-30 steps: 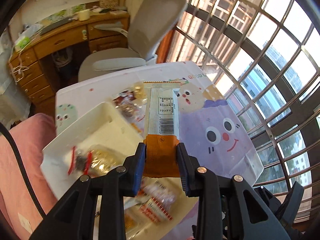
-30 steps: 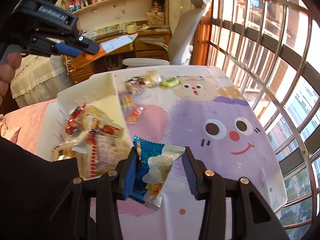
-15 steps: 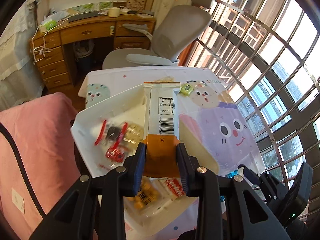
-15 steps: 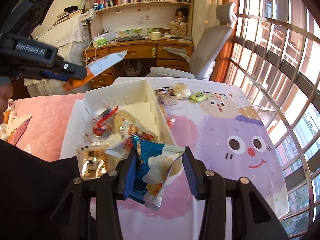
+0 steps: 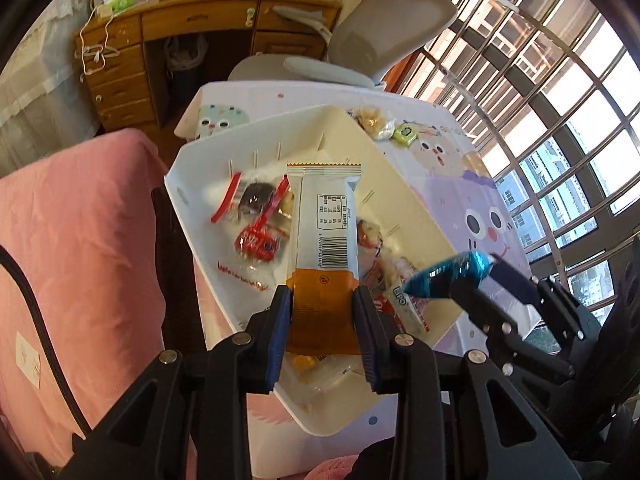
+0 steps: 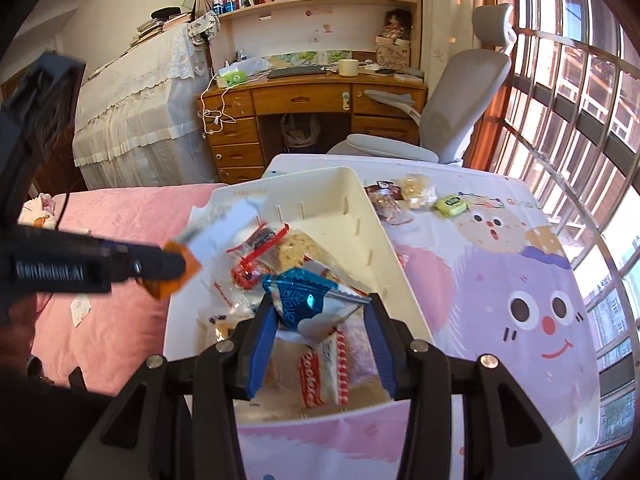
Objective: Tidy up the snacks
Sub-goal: 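Carry the orange bar and blue wrapper over the tray with both grippers, then open both grippers to drop the bar and wrapper into the tray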
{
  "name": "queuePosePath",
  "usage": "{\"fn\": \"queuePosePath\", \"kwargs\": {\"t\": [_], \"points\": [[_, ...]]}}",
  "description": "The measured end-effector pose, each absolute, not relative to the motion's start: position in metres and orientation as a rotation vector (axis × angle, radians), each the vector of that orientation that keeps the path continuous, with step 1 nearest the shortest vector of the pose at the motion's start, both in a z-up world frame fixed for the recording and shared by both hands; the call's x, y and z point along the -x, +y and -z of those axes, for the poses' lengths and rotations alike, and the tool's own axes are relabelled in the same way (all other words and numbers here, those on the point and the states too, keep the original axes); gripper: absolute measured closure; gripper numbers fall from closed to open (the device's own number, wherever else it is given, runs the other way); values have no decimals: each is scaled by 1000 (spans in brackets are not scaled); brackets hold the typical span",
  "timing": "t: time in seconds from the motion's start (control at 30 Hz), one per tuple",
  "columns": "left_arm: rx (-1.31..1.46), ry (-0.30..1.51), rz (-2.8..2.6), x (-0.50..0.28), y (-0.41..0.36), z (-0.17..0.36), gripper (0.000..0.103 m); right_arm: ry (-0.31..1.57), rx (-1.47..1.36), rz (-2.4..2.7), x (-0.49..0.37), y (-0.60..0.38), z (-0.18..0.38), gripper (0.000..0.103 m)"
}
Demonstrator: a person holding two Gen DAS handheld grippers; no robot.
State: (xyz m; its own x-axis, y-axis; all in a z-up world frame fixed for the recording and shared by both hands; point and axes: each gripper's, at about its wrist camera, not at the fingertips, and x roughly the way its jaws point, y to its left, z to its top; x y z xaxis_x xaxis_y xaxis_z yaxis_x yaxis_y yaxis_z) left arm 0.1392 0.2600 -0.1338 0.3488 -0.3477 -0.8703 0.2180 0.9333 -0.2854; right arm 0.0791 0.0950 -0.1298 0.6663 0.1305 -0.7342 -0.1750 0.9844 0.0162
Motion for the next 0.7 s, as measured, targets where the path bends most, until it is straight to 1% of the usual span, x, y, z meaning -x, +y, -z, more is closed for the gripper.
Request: {"fn": "queuePosePath", "kwargs": {"t": [0.13, 0.17, 0.23, 0.27, 0.3, 0.37, 0.47, 0.7], "points": [[128, 1183, 363, -140, 259, 143, 72, 825, 46, -178, -87, 98, 129, 58], [124, 1190, 356, -140, 258, 145, 71, 829, 42, -178, -89, 98, 130, 57], [118, 1201, 355, -140, 255, 149, 63, 848, 33, -169, -91, 96, 134, 53], [117, 1198, 357, -139, 255, 149, 55, 857, 25, -166, -92, 94, 136, 51], [122, 1182, 363, -137, 253, 148, 49, 862, 12, -172, -92, 91, 138, 51], [141, 1156, 376, -135, 249, 145, 42, 872, -21, -187, -92, 82, 141, 51], [151, 1146, 367, -136, 241, 142, 39, 892, -41, -180, -94, 69, 145, 51], [165, 1154, 308, -138, 199, 138, 27, 933, -104, -163, -91, 16, 147, 50]]}}
